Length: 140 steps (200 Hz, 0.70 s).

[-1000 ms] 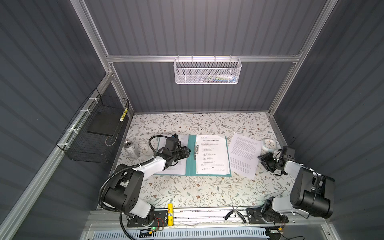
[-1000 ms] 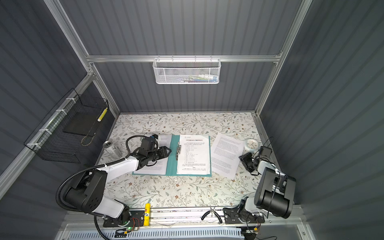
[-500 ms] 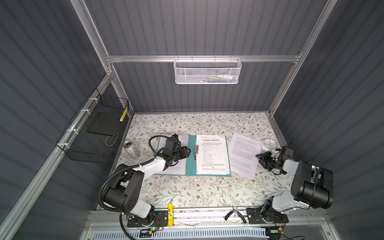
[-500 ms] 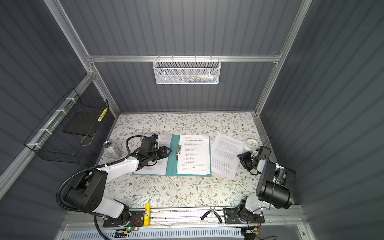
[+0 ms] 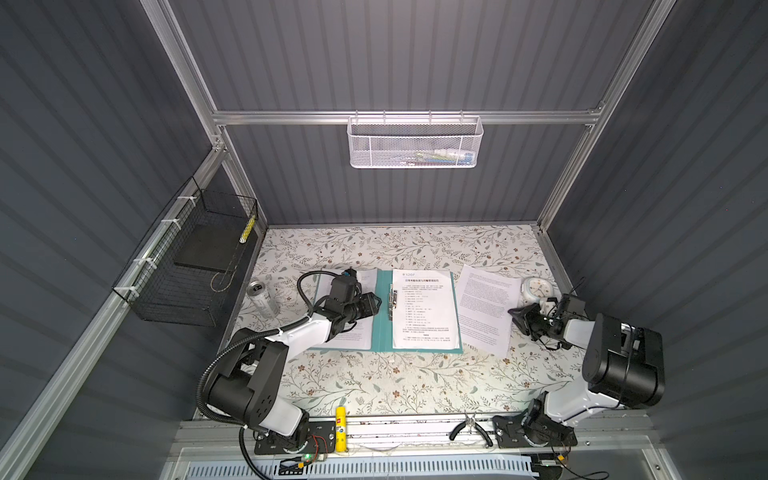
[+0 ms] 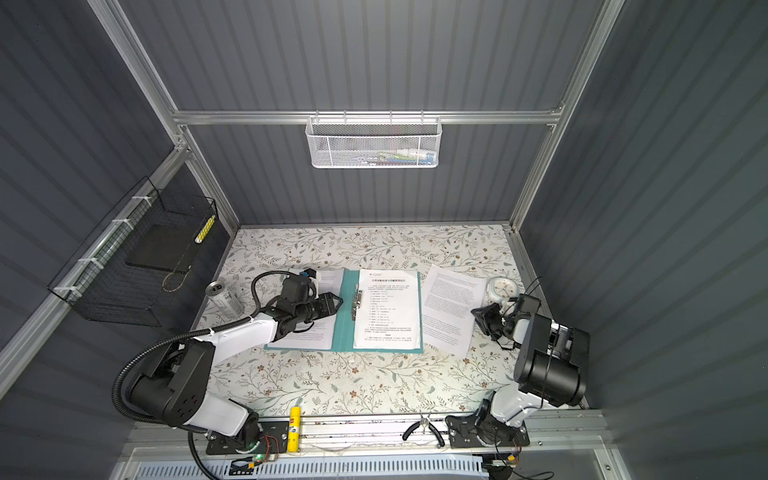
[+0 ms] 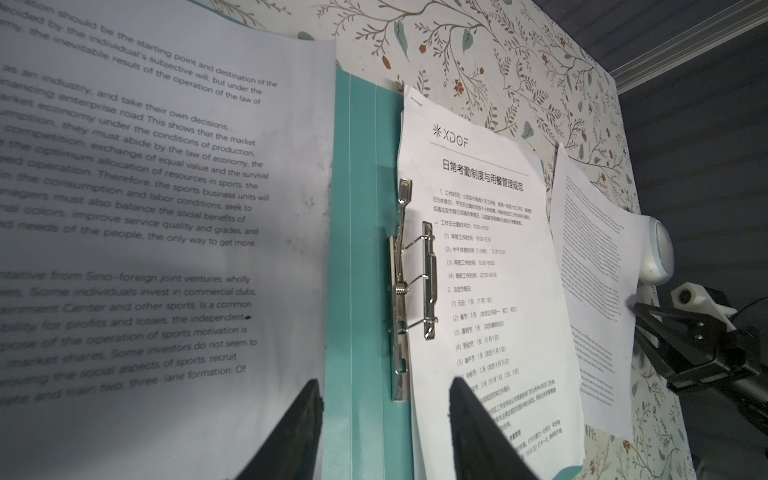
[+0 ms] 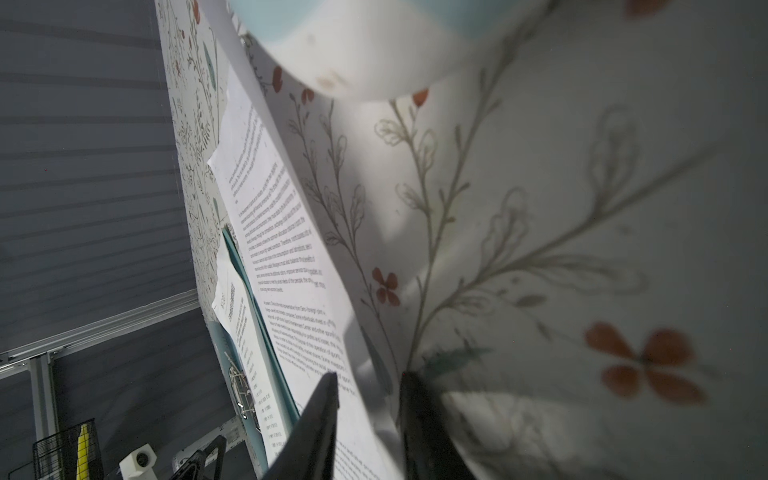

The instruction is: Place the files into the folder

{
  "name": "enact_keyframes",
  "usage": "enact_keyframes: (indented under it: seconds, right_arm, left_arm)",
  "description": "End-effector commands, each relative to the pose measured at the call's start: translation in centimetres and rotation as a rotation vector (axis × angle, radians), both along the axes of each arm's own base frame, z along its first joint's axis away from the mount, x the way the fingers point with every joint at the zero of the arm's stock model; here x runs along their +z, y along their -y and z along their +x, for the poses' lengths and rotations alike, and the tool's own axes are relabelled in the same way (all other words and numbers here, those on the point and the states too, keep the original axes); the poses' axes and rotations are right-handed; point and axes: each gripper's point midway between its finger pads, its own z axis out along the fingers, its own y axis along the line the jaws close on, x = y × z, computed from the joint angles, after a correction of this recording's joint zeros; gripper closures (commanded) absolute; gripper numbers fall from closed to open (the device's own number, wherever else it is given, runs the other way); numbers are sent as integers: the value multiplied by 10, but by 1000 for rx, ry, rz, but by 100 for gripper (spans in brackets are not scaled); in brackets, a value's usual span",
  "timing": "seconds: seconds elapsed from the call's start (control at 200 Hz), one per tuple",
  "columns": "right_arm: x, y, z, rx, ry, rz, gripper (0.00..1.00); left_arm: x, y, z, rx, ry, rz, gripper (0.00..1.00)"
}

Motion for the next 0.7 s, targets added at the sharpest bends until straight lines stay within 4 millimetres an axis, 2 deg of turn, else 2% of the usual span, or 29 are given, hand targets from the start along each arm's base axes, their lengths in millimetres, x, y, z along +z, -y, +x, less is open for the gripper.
enact_keyframes:
  seconds: [0.0,0.145,0.24,0.495,0.696]
  right_arm:
    - [-17,-5,-14,-12,-71,31,71]
    - [-18,-4,-17,-20,-83,23,71]
    - [-17,-2,-19,-21,-85,-1,66]
    - [-13,19,-19,-39,-149,-133,64]
    - [-22,17,-16,-37,-163,-100,64]
  left_arm:
    - [2,1,-6,-18,8,-3,49]
    - [1,1,-6,-15,6,-5,49]
    - [1,1,-6,-17,5,-5,49]
    - [-1,1,-5,-17,1,1,50]
    - [-6,4,-3,-23,-10,-6,50]
